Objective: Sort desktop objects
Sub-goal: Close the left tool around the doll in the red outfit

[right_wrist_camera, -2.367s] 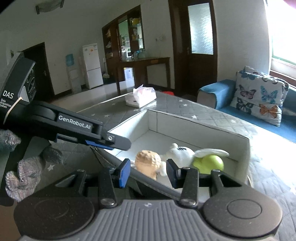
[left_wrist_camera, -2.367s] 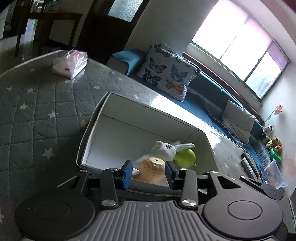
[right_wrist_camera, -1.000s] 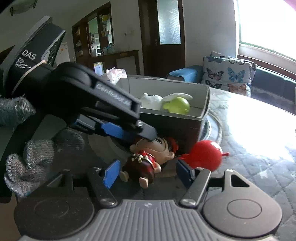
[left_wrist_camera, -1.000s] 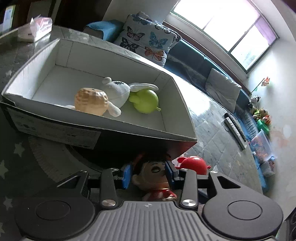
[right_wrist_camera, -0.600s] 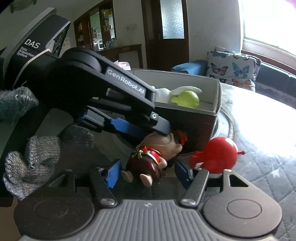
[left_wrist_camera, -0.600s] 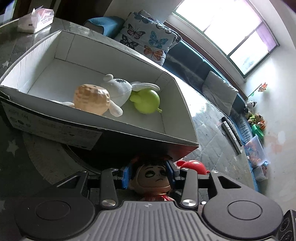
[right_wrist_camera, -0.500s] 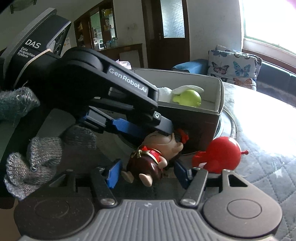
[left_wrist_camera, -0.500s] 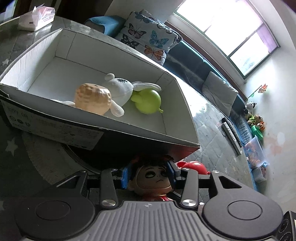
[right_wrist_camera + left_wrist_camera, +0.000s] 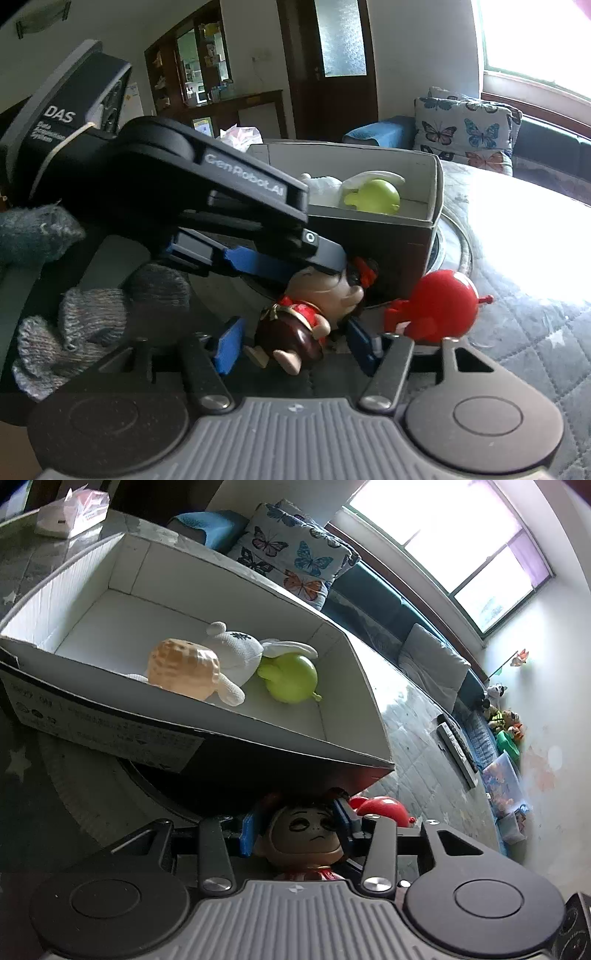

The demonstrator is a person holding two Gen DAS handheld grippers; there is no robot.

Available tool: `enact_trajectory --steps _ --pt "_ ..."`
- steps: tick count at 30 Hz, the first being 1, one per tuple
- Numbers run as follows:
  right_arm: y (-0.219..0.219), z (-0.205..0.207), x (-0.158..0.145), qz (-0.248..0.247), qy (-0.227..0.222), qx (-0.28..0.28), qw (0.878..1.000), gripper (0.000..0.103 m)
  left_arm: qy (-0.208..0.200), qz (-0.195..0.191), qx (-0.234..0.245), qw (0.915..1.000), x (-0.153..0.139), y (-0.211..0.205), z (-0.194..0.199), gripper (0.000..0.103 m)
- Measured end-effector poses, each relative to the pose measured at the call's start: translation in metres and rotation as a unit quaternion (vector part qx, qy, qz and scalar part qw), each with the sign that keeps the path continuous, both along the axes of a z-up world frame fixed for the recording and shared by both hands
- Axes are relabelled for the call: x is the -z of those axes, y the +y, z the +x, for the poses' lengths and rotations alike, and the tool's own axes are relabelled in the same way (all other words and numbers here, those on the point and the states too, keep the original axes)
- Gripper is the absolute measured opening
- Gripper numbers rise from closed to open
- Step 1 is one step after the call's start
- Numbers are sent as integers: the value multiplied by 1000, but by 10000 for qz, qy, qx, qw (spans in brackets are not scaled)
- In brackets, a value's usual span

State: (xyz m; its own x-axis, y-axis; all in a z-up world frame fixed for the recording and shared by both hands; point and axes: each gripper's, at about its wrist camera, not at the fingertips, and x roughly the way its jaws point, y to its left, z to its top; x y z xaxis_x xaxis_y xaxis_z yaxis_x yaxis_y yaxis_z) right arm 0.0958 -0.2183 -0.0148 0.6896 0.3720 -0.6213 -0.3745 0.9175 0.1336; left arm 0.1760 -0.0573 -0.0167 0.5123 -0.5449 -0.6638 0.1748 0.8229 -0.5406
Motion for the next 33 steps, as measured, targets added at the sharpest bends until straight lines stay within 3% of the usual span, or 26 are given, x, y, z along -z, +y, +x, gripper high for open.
enact_trajectory --steps 5,17,33 --pt "-6 -5 -3 86 58 -1 9999 48 -101 52 36 9999 -3 -1 -8 45" --pt "-3 -7 -1 258 174 128 9994 44 -85 -21 -4 10000 0 0 -7 48" --pt "-18 -20 -6 212 41 -234 9995 40 -33 -266 120 9996 5 -3 -3 47"
